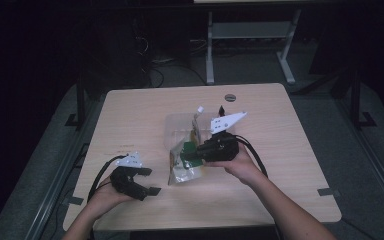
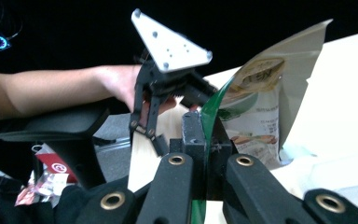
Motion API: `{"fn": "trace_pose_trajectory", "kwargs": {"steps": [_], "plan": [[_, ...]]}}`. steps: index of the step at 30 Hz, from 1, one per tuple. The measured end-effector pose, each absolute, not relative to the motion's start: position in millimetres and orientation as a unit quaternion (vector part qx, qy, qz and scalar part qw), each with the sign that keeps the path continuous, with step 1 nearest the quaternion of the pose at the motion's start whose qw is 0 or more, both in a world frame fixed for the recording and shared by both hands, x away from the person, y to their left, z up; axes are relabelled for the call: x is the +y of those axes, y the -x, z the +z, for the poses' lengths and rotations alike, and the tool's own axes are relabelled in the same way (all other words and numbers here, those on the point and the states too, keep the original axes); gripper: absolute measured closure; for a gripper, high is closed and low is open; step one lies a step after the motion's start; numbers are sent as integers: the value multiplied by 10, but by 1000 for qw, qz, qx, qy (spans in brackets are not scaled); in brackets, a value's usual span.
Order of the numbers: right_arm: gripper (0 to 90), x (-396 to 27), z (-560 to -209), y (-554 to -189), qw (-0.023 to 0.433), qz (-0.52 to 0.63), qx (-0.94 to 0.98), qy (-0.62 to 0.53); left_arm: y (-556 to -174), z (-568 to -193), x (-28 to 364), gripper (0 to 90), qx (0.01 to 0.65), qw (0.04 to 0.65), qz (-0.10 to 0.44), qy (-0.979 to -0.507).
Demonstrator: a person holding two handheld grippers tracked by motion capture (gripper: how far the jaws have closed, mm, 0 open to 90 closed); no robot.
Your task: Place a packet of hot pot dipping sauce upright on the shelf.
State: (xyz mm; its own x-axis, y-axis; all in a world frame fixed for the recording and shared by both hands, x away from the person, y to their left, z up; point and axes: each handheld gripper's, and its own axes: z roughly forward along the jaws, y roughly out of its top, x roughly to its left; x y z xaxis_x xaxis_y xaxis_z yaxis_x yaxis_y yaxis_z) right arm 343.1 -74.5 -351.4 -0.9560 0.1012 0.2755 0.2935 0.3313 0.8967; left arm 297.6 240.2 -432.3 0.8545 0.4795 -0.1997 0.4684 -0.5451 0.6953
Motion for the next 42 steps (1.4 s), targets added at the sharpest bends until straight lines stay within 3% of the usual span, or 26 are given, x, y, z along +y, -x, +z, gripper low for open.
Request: {"fn": "trace_pose_trajectory", "kwargs": {"steps": [18,42], "plan": [[900,-725,-3130,-3806,48,-581,-803,124,-2972,-4346,2396,152,270,392,3,-880],[900,-627,-3282,-4384,46,-562,-806,177,-2971,-4371,2403,152,269,389,3,-881]]}}
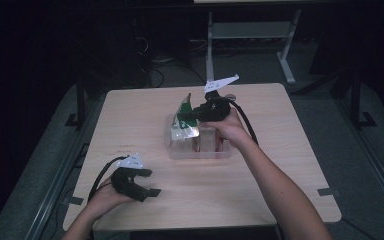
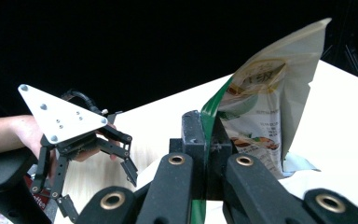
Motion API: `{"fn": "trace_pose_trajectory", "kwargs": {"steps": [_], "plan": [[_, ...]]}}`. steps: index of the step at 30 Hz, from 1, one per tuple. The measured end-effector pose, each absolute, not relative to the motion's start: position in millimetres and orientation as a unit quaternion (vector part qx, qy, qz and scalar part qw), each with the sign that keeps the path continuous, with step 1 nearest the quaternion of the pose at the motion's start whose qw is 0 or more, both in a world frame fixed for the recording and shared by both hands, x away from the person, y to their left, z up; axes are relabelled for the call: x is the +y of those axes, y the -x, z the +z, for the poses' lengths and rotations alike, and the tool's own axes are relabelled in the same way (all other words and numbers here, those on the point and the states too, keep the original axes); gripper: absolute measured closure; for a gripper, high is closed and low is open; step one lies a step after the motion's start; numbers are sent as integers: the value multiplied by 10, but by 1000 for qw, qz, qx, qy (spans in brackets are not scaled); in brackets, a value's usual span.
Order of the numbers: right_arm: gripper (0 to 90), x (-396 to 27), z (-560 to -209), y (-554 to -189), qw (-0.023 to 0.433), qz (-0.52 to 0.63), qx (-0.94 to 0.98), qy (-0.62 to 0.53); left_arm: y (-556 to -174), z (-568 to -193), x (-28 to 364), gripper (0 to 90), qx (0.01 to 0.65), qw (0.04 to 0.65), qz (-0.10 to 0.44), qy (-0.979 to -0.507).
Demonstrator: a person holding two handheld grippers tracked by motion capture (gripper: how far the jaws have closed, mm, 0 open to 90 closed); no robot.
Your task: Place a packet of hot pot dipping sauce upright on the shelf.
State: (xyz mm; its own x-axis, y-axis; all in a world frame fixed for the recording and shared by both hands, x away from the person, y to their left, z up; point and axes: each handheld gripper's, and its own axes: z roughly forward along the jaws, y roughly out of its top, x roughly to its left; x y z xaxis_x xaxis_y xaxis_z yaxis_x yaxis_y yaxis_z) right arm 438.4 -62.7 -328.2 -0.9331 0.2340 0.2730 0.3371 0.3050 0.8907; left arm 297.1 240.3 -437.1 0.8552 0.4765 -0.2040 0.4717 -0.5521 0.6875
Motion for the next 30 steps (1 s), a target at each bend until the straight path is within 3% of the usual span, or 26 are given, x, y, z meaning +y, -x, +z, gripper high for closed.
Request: {"fn": "trace_pose_trajectory", "kwargs": {"steps": [30], "plan": [[900,-402,-3427,-4410,20,-490,-848,201,-2977,-4419,2367,153,263,377,-5,-888]]}}
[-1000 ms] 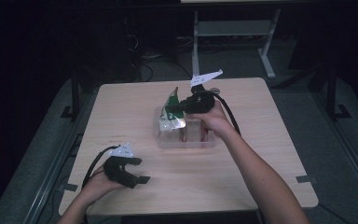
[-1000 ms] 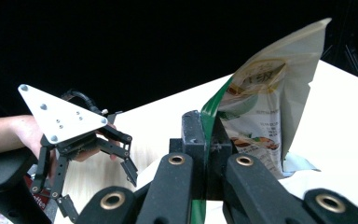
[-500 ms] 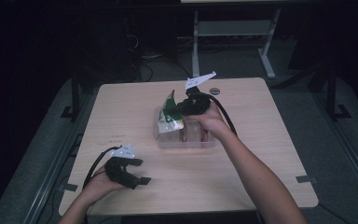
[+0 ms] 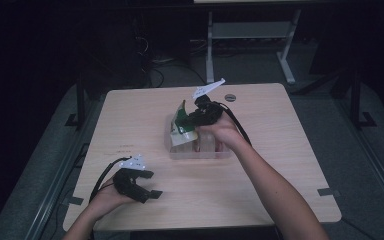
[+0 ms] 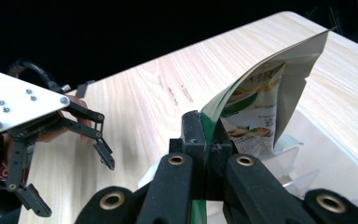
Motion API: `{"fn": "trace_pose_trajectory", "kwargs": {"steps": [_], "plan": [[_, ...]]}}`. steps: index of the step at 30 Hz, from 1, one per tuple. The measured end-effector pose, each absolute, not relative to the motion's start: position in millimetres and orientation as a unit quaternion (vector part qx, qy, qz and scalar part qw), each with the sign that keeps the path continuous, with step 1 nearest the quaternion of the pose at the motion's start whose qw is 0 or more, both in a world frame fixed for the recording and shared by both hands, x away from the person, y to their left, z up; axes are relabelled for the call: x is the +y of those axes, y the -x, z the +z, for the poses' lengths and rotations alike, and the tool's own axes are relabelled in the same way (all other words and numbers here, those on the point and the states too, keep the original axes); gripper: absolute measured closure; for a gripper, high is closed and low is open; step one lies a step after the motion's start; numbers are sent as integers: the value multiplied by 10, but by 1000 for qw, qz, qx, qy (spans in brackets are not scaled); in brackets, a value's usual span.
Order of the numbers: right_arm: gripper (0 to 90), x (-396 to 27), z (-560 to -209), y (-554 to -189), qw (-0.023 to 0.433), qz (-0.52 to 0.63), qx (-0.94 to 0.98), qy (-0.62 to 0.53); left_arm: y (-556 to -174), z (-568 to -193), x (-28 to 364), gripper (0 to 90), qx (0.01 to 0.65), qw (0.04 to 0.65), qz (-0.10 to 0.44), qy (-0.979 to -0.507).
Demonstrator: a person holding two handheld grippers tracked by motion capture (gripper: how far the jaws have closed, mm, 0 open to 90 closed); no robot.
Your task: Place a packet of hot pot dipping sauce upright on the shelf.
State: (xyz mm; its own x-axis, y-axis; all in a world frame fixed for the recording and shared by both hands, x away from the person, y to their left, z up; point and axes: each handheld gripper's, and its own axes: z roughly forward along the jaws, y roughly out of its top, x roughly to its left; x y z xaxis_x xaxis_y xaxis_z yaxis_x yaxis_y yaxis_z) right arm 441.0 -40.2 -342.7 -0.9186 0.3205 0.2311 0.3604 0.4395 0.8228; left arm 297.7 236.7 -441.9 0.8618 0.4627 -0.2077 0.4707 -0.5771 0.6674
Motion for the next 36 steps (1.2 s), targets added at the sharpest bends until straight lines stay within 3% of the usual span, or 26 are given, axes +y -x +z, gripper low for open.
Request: {"fn": "trace_pose_trajectory", "kwargs": {"steps": [16,23,27,29,36], "plan": [[855,-343,-3421,-4390,3,-477,-857,198,-2986,-4426,2385,153,267,381,-9,-885],[657,-416,-3376,-4390,-2,-495,-842,215,-2996,-4420,2389,153,264,382,-5,-886],[448,-439,-3359,-4348,-23,-490,-843,223,-2992,-4412,2393,153,269,386,-6,-882],[387,-451,-3347,-4314,-33,-487,-842,230,-3000,-4403,2401,153,264,386,1,-884],[270,-588,-3247,-4214,-53,-495,-836,233,-3019,-4356,2384,153,268,393,6,-880]]}}
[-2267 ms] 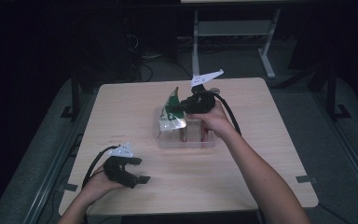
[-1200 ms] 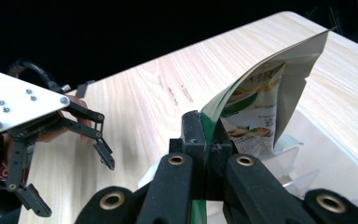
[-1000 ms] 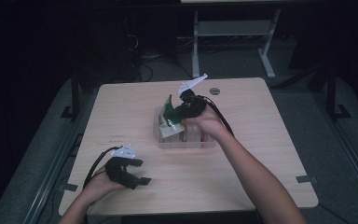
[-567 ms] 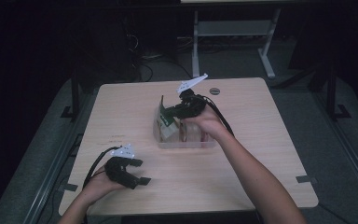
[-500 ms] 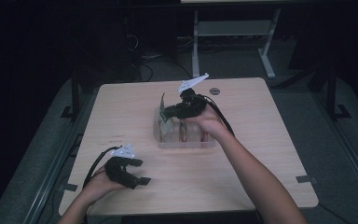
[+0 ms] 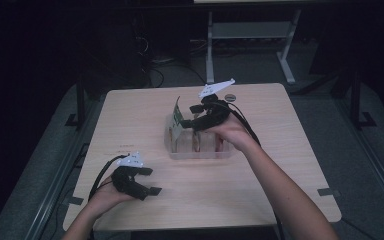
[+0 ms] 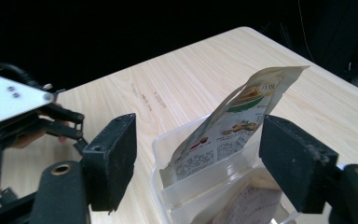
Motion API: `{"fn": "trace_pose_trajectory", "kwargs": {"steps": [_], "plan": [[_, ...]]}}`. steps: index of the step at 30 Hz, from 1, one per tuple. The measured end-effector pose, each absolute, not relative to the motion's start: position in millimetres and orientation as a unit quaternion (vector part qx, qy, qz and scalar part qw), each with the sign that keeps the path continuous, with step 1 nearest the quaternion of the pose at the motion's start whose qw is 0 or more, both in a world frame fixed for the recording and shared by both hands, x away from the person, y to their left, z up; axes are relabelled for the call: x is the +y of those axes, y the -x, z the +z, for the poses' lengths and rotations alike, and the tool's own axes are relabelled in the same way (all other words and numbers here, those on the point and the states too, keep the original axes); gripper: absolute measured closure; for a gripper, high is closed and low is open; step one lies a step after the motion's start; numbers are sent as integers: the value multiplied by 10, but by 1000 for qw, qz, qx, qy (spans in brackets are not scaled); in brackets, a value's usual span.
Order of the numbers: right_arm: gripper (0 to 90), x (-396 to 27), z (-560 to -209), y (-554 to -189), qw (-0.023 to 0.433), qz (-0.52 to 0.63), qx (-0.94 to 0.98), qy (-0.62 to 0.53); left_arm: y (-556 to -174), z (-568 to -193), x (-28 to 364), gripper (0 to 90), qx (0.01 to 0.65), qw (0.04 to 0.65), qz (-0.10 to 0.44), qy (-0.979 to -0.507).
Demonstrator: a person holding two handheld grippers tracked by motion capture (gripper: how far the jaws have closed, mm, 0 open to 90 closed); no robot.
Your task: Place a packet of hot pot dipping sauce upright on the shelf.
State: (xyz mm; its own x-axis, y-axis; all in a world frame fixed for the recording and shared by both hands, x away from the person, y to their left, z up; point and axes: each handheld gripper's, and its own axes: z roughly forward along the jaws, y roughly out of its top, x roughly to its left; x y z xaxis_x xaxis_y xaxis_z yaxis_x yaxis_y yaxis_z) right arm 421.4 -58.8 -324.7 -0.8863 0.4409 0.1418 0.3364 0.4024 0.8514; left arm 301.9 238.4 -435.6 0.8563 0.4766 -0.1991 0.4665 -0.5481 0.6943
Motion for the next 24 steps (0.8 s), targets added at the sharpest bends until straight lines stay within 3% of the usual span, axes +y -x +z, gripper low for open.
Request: {"fn": "trace_pose_trajectory", "kwargs": {"steps": [24], "plan": [[269,-1006,-3251,-3700,77,514,832,-192,-2954,-4341,2428,153,268,392,16,-880]]}}
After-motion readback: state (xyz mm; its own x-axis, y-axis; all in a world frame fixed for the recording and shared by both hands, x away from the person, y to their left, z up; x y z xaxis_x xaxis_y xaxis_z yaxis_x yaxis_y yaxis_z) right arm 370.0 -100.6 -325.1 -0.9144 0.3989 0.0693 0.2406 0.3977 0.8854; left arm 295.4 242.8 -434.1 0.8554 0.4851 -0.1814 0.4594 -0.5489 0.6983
